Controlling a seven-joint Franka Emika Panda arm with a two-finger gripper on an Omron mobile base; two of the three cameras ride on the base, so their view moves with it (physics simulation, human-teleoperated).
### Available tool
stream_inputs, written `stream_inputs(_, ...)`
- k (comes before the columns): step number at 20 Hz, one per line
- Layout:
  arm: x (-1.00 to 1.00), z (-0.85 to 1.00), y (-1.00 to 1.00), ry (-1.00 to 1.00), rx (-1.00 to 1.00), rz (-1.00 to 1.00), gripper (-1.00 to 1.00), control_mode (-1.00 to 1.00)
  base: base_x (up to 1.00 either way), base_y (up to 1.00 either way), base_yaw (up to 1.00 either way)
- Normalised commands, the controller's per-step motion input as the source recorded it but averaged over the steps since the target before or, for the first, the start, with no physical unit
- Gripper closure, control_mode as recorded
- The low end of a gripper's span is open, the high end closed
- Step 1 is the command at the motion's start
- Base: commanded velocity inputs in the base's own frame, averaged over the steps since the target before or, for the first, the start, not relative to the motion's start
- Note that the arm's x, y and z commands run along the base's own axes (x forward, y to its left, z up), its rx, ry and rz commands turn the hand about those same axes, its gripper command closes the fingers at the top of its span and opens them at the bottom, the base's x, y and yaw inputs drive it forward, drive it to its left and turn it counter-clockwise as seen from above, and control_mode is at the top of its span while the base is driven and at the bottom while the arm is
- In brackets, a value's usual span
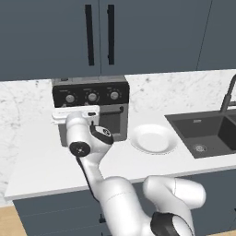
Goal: Pick up the kebab skewer and baguette bread, and place them inside the toaster oven. Close the toaster oven door and start by setting the timer.
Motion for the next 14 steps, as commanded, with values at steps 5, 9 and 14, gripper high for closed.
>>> stream_inputs(5,0.38,-0.04,0.0,0.0,0.0,0.0,-1.0,-1.0,0.0,0.0,0.0)
stream_inputs(9,0.28,-0.03,0.03,0.0,0.0,0.0,-1.0,-1.0,0.0,0.0,0.0)
stream_inputs(14,0.15,-0.08,0.14,0.0,0.0,0.0,-1.0,-1.0,0.0,0.0,0.0)
